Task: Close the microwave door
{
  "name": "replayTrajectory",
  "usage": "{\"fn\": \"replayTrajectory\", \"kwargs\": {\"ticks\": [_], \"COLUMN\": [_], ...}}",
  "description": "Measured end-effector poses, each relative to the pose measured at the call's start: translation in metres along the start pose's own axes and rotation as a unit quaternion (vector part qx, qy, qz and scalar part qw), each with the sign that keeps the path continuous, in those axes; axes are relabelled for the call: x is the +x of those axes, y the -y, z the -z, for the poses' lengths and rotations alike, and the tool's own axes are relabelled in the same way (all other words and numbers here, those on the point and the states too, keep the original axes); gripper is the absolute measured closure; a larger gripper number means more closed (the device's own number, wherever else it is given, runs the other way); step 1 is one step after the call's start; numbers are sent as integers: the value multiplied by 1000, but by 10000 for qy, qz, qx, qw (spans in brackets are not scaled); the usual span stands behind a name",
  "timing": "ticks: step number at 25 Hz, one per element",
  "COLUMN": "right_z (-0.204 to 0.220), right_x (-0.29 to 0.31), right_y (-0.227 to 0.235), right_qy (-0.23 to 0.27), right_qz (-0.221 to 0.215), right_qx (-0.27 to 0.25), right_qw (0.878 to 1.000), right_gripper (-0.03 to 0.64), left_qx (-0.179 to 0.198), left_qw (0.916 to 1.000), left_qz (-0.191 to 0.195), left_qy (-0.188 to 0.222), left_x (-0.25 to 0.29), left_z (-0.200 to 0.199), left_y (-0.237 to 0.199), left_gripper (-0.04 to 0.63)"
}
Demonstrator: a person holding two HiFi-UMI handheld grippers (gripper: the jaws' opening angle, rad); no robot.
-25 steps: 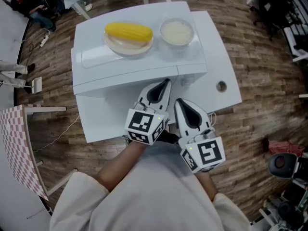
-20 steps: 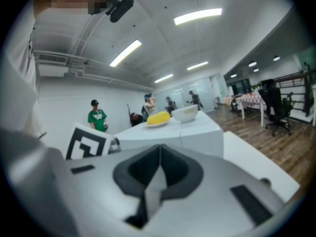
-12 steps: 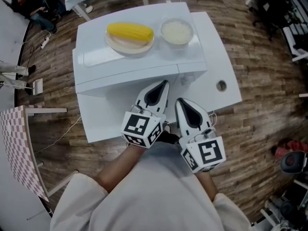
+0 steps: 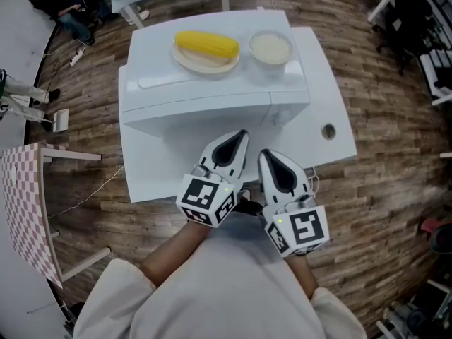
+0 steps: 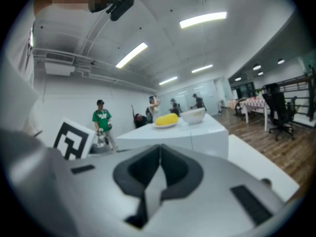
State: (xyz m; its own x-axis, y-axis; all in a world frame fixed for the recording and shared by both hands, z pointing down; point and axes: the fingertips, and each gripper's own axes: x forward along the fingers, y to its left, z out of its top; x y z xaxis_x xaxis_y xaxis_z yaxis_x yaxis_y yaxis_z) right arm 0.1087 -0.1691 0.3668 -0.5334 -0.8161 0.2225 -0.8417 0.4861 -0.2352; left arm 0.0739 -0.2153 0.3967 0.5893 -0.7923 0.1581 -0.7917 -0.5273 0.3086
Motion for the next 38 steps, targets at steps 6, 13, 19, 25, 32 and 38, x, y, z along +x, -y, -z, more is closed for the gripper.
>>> {"fn": "replayTrajectory", "kwargs": {"ticks": [6, 13, 19, 25, 32, 38], "right_z": [4, 9, 16, 16, 15, 14], "right_x": [-11, -23, -31, -37, -39, -36], "right_y": [-10, -19, -24, -26, -23, -23], "right_qy": [5, -10, -50, -64, -48, -69], "right_qz": [-42, -30, -61, -63, -3, 35], "right_qx": [-108, -173, -232, -271, -317, -341], "right_qw": [9999, 9998, 9997, 9996, 9995, 9994], "right_gripper": [594, 594, 594, 594, 594, 594], "left_qx": [-1, 24, 0, 441, 428, 433], "left_qw": [9999, 9998, 9999, 9988, 9990, 9990], "left_qz": [-72, -82, -90, -105, -4, -11], "left_qy": [93, 158, 144, 173, 142, 142], "left_x": [-20, -43, -56, -64, -64, -65], "left_z": [-1, -4, 0, -3, -3, -6], "left_y": [7, 18, 25, 35, 43, 40], "left_gripper": [586, 586, 586, 586, 586, 586]}}
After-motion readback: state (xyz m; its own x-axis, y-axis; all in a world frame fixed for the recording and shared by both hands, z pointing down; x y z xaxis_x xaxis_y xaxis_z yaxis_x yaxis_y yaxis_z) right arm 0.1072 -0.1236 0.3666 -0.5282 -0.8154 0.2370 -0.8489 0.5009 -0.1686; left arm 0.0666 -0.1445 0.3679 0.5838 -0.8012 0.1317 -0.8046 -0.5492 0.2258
